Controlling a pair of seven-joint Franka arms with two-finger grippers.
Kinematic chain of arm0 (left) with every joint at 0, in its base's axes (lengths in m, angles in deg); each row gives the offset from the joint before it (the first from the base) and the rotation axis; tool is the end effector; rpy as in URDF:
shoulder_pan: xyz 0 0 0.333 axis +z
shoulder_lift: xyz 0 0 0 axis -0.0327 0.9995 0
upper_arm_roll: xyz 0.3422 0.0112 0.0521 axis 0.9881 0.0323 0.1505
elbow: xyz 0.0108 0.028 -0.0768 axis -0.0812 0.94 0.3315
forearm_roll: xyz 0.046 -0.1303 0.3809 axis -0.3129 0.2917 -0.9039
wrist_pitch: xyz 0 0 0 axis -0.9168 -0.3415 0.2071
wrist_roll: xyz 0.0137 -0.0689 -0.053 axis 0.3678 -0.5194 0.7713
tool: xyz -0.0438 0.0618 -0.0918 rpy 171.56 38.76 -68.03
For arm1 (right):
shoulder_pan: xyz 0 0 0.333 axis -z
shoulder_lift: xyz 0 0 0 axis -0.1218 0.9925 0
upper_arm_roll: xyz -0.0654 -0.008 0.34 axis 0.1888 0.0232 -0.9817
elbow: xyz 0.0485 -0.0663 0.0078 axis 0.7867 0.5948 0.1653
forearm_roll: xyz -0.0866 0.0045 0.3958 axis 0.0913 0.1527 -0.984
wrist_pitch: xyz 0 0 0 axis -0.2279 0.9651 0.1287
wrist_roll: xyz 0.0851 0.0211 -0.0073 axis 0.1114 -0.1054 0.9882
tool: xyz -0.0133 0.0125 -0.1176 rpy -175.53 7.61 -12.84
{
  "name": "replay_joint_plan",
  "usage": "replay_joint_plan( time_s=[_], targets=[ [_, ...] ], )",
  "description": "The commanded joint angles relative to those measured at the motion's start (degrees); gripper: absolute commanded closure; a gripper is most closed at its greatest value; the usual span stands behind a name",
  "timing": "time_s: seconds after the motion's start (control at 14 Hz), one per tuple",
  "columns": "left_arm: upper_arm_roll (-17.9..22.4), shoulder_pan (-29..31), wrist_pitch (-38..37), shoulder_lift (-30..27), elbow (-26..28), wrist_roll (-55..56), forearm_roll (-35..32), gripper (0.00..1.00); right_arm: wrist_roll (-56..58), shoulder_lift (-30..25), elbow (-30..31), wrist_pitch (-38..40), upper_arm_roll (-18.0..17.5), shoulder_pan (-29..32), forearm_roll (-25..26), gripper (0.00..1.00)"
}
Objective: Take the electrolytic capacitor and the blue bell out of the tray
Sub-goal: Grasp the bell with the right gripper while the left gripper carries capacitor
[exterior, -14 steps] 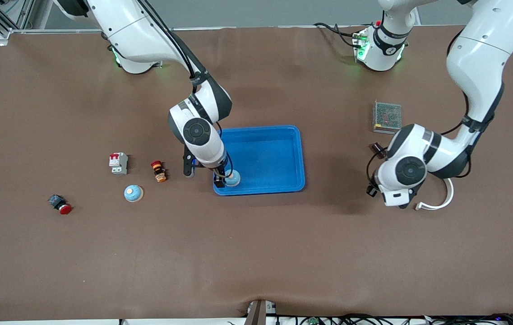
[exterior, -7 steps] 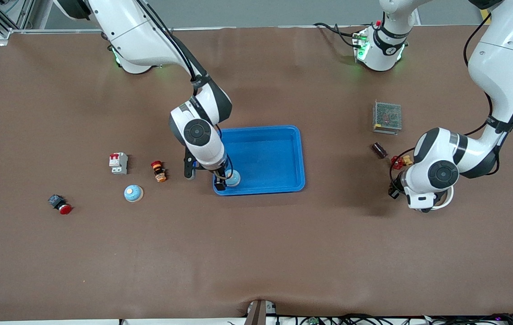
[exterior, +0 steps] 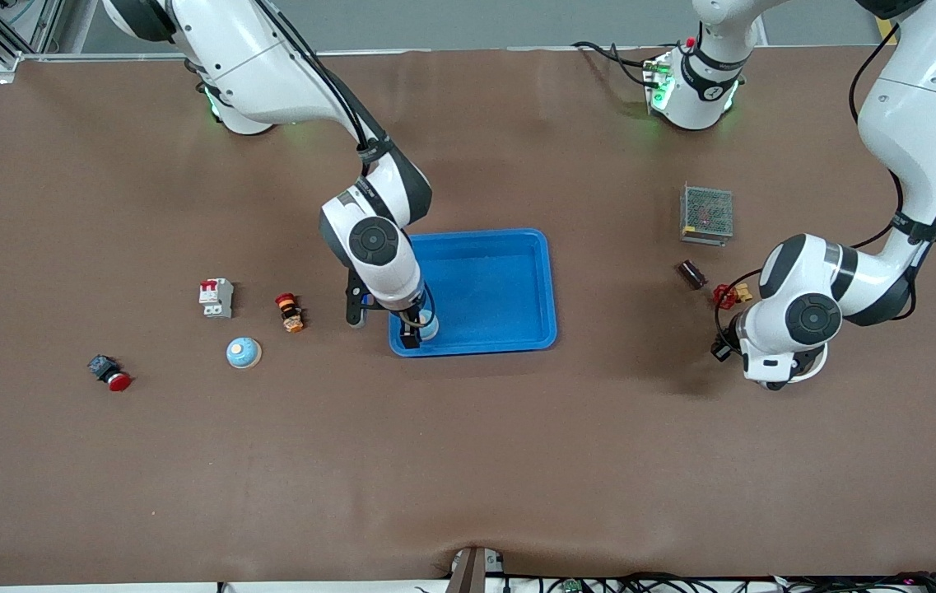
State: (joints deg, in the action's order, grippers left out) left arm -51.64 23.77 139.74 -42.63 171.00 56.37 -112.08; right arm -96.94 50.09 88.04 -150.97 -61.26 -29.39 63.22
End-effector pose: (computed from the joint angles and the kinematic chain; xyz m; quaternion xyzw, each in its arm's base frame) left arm 0.6322 -0.0298 0.1819 -0.9328 -0.3420 0.0668 0.0926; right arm 0.5644 0.4288 0.2040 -0.7176 0.6958 0.0138 0.0249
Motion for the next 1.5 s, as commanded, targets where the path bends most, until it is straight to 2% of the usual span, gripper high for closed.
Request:
replay_joint_plan(
  time_s=[0.0,0.28,0.36,0.71,0.93,1.0,1.07,1.14,1.42],
  targets=[
    [-0.38,0.72,0.71,-0.05,0.13,-0.76,-1.34,0.44,-2.0,1.74,-2.24,-0.03,0.47,-1.14,1.14,0.0],
    [-0.47,0.72,0.09,-0.83,-0.22,-1.38,-1.25,0.06,-2.0,2.36,-2.69,-0.03,0.47,-1.31,1.14,0.0],
    [-0.56,0.72,0.09,-1.1,-0.57,-1.46,-1.25,0.0,-2.0,2.36,-2.69,-0.03,0.47,-1.31,1.14,0.0],
    [-1.34,-0.07,-0.61,-1.97,-2.33,-1.47,-0.9,0.0,-2.0,3.5,-3.12,-0.2,0.47,-1.49,1.93,0.0],
    [-5.46,0.46,-6.65,-2.51,-4.96,-1.73,-0.64,0.0,-1.65,3.59,-3.21,-0.29,0.47,-1.4,2.1,0.01],
    [-6.7,0.46,-9.2,-2.42,-6.62,-2.25,-0.55,0.0,-0.95,3.5,-3.56,-0.46,0.38,-1.4,3.32,0.34],
    [-7.4,0.37,-11.23,-2.33,-8.47,-2.52,-0.37,0.0,-0.95,3.5,-3.83,-1.51,0.29,-1.4,4.55,0.79],
    [-7.93,0.02,-13.33,-2.33,-10.14,-3.3,-0.2,0.0,-1.21,3.59,-3.91,-2.82,0.29,-1.75,5.26,1.0],
    [-11.36,0.63,-19.14,-2.51,-15.24,-10.76,-0.02,0.0,-1.74,3.5,-4.0,-3.01,0.29,-2.02,5.0,1.0]
  ],
)
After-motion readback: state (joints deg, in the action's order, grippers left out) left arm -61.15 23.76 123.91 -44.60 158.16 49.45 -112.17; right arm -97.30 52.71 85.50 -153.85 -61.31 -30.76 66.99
